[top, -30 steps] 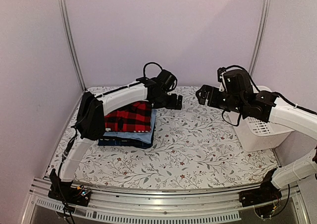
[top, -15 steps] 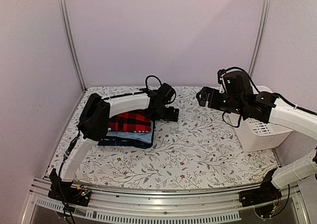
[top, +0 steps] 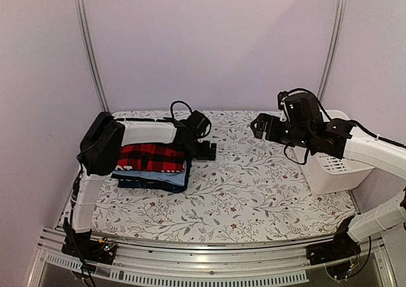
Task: Fold and stack the long sleeve shirts
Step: Move the square-folded shirt to the corner of the board.
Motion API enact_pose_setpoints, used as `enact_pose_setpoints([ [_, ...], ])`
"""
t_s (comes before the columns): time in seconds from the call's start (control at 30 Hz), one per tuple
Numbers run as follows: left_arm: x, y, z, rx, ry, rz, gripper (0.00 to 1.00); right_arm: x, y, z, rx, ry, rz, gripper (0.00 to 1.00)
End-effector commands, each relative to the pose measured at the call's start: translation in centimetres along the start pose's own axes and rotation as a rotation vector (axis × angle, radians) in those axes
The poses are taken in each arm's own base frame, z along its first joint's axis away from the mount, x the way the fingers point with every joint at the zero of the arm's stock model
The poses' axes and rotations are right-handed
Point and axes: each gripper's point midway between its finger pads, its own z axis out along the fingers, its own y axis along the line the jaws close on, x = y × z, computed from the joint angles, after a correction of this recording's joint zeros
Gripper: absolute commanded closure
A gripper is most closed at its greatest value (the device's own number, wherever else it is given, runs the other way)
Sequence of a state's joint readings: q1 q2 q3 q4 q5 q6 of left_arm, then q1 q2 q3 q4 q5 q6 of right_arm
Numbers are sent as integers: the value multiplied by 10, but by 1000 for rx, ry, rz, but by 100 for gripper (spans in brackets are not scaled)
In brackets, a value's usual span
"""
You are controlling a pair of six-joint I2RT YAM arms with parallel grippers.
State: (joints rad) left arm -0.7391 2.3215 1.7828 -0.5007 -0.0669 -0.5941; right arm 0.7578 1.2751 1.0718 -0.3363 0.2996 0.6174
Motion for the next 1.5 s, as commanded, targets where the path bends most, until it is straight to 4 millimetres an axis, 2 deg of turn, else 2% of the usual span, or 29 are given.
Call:
enact_pose_setpoints([
  [0.0, 17, 55, -14, -96, 50, -87, 0, 10, -4, 8, 8, 30, 8, 1],
  [0.17, 26, 80, -33, -117, 41, -126, 0, 14, -3, 12, 3, 43, 5, 1],
  [0.53, 61, 142, -72, -166, 50, -216, 0, 23, -4, 17, 0, 64, 6, 1],
  [0.6, 68, 150, -79, -170, 53, -226, 0, 24, -4, 17, 0, 66, 5, 1],
  [0.77, 69, 157, -88, -170, 45, -231, 0, 26, -5, 19, -1, 72, 5, 1],
  [0.9, 62, 150, -92, -139, 31, -217, 0, 28, -5, 19, 0, 78, 3, 1],
  [1.2, 21, 115, -111, -29, -44, -136, 0, 22, -7, 14, 10, 62, -10, 1],
  [1.47, -16, 69, -140, 56, -147, -28, 0, 19, -7, 10, 10, 54, -18, 1],
])
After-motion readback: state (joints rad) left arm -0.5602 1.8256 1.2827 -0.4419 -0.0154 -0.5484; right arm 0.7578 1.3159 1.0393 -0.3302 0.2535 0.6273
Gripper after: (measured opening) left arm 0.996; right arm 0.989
